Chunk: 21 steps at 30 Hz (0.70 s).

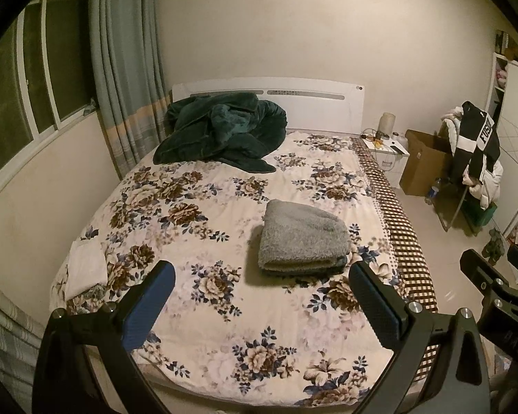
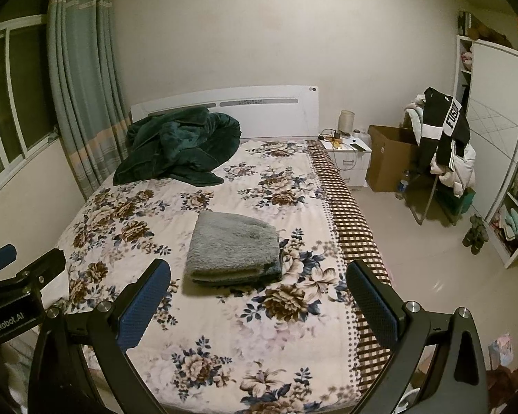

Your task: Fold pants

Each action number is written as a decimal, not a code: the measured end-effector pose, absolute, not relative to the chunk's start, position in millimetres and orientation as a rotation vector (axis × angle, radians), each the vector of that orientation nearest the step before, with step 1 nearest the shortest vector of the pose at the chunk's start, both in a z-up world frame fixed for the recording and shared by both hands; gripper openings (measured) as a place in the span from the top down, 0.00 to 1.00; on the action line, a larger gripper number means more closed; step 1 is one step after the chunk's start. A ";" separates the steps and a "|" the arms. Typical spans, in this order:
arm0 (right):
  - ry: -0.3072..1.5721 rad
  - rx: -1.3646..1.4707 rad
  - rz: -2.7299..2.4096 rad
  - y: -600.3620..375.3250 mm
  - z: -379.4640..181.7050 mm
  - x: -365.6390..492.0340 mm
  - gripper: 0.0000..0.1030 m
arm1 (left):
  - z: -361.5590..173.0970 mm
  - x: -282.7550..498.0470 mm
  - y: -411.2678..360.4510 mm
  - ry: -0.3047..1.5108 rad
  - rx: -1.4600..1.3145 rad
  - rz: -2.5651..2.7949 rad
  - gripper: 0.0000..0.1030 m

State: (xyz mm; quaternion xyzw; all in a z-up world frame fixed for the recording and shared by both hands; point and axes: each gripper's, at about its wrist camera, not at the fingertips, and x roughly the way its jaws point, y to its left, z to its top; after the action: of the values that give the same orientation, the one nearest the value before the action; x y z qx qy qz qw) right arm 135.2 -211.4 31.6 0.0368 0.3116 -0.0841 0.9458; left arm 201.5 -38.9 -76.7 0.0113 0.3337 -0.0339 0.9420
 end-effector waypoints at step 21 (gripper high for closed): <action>0.634 0.072 -0.164 -208.9 29.9 135.7 0.00 | -75.8 191.8 -40.3 0.679 0.016 -0.053 0.00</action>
State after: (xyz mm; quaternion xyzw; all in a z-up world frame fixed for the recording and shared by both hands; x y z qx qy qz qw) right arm 135.7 -208.9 29.9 0.0352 0.3115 -0.0805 0.9462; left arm 191.8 -40.3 -75.8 0.0080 0.3332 -0.0258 0.9425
